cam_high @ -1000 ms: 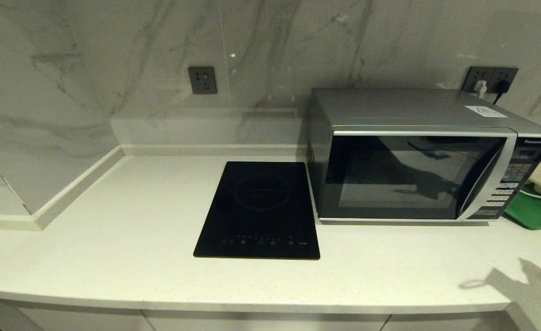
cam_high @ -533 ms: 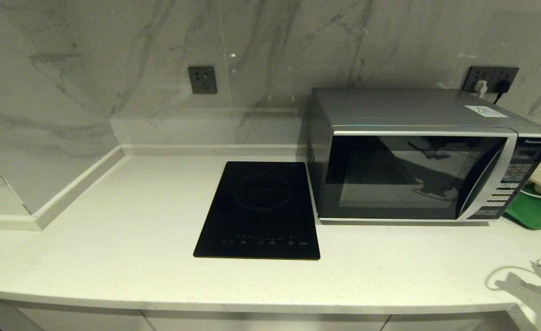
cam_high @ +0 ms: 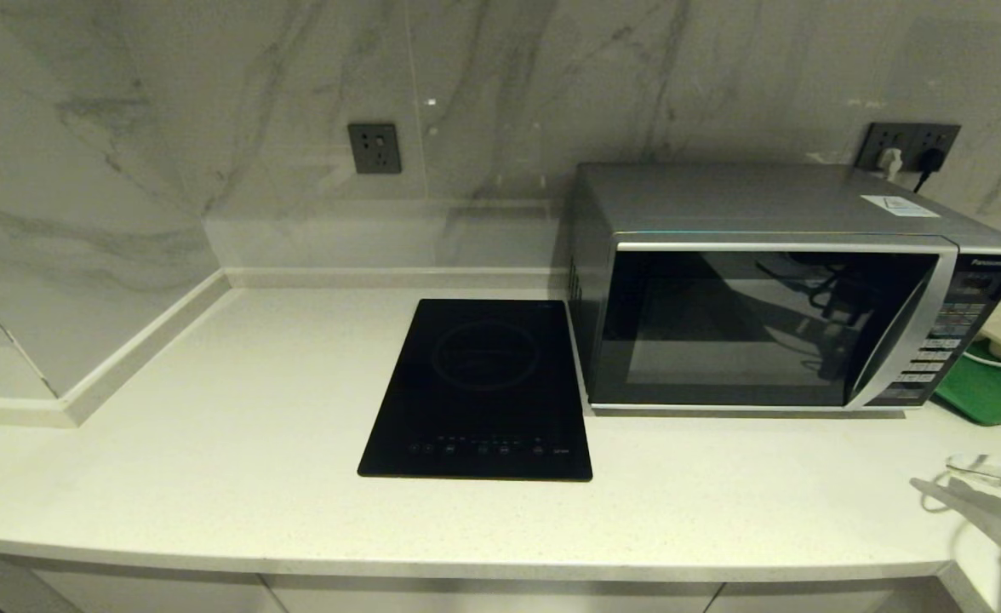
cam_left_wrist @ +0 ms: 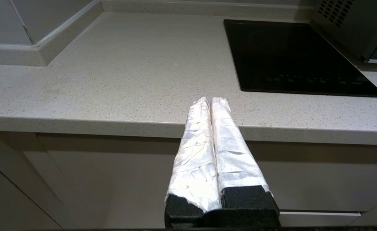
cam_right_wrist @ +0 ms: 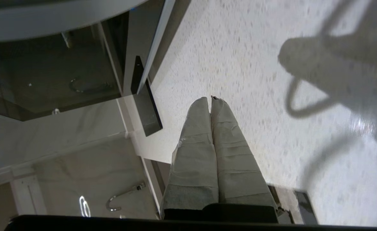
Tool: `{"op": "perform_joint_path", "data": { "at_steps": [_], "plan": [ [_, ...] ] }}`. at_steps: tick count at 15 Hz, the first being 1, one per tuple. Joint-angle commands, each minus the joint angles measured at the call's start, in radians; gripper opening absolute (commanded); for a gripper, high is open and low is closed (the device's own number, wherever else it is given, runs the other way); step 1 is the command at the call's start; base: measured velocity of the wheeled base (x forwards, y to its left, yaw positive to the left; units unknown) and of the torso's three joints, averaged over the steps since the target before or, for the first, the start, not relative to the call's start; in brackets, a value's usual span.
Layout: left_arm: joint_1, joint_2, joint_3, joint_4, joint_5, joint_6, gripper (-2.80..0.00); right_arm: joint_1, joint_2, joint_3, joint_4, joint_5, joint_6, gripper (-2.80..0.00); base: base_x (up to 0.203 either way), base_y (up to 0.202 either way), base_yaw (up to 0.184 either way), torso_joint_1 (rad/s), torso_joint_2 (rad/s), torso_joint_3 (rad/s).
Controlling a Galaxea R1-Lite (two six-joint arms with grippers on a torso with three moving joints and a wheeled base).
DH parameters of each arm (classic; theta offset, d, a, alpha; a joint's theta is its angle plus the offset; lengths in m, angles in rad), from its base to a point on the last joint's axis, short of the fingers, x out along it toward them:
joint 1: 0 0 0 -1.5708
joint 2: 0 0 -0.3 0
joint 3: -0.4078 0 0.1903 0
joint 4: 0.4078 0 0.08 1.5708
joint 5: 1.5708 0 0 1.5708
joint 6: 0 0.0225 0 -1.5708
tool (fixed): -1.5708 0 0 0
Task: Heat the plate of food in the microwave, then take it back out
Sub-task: Open the microwave oven
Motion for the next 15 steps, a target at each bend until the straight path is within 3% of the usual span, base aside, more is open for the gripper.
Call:
{"op": "perform_joint_path", "data": {
  "at_steps": [1, 7, 15],
  "plan": [
    [0.0, 0.0, 0.0, 0.0, 0.0, -0.001, -2.8, 0.028, 0.094, -0.066, 0.004, 0.02, 0.0, -2.8, 0.0, 0.0, 0.0, 0.0, 0.0, 0.0],
    [0.0, 0.0, 0.0, 0.0, 0.0, -0.001, -2.8, 0.053, 0.161, -0.183, 0.004, 0.097, 0.001, -2.8, 0.0, 0.0, 0.0, 0.0, 0.0, 0.0],
    [0.0, 0.0, 0.0, 0.0, 0.0, -0.001, -2.8, 0.055, 0.236, -0.361, 0.004, 0.103, 0.001, -2.8, 0.0, 0.0, 0.0, 0.0, 0.0, 0.0]
  ]
}}
